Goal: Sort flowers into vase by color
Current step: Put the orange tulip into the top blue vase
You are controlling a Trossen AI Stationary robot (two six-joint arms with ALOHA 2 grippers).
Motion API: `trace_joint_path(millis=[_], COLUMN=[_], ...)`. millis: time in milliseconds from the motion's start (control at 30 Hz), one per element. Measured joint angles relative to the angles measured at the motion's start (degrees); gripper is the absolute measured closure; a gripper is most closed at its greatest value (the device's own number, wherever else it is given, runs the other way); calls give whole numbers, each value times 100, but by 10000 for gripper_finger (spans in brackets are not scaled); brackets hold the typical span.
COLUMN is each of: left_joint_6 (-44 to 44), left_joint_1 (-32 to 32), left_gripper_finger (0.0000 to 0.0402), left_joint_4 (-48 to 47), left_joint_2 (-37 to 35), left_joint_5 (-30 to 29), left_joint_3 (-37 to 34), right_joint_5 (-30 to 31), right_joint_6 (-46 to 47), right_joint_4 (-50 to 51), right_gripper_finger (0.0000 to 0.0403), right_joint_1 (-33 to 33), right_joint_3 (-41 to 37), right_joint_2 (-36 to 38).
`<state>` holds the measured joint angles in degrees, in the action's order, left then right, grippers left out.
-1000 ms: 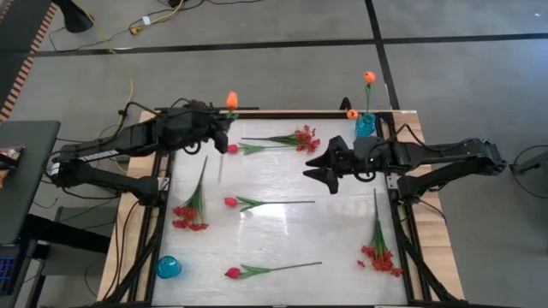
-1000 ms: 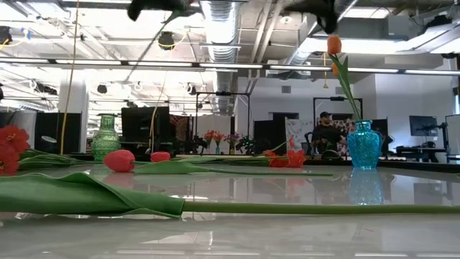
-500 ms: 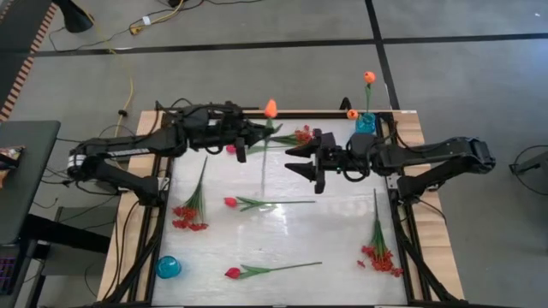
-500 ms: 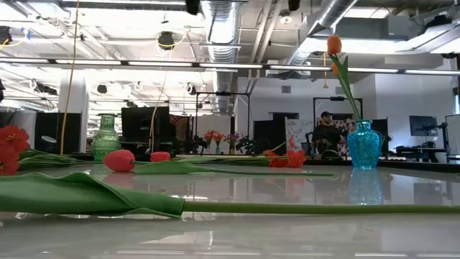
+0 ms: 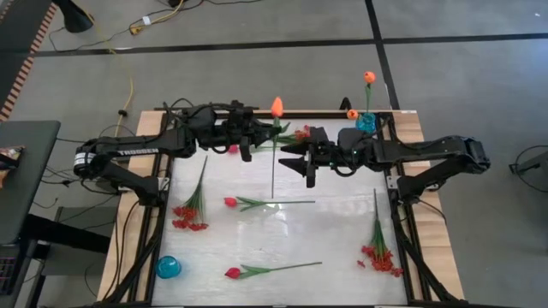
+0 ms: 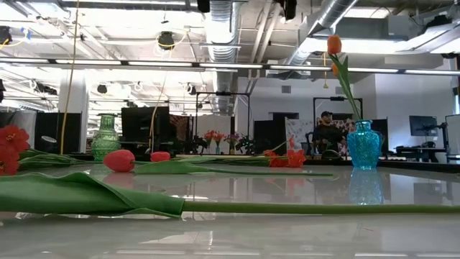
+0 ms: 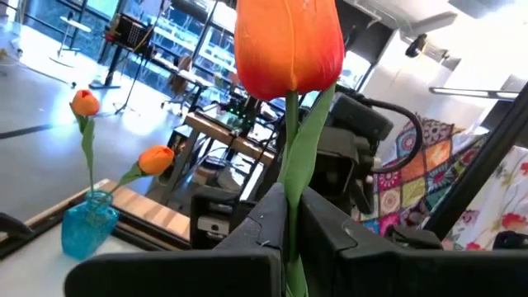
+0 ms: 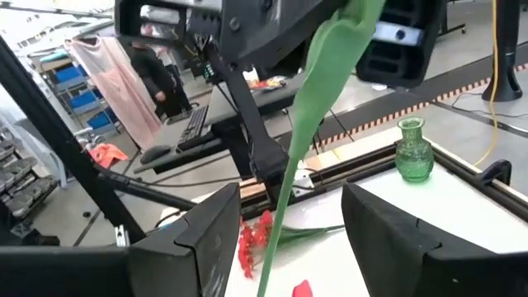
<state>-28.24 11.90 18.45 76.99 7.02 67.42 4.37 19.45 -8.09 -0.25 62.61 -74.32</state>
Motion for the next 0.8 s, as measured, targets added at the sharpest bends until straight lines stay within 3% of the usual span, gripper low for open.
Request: trace_joint_path(millis=[667, 800], left_joint_6=[75, 1], left_joint_1=[-72, -114], left_gripper_finger=[397, 397], left_joint_4=[836, 1174], left_joint_2=[75, 337], left_joint_5=[-840, -606], left_joint_3=[0, 11], right_joint_5=[-6, -5], right_joint_6=[18, 17], right_joint_4=[18, 32], right_gripper_finger=[163, 163], right_joint_1=[-127, -184], right_joint_3=[-4, -9], right_joint_2=[-4, -4])
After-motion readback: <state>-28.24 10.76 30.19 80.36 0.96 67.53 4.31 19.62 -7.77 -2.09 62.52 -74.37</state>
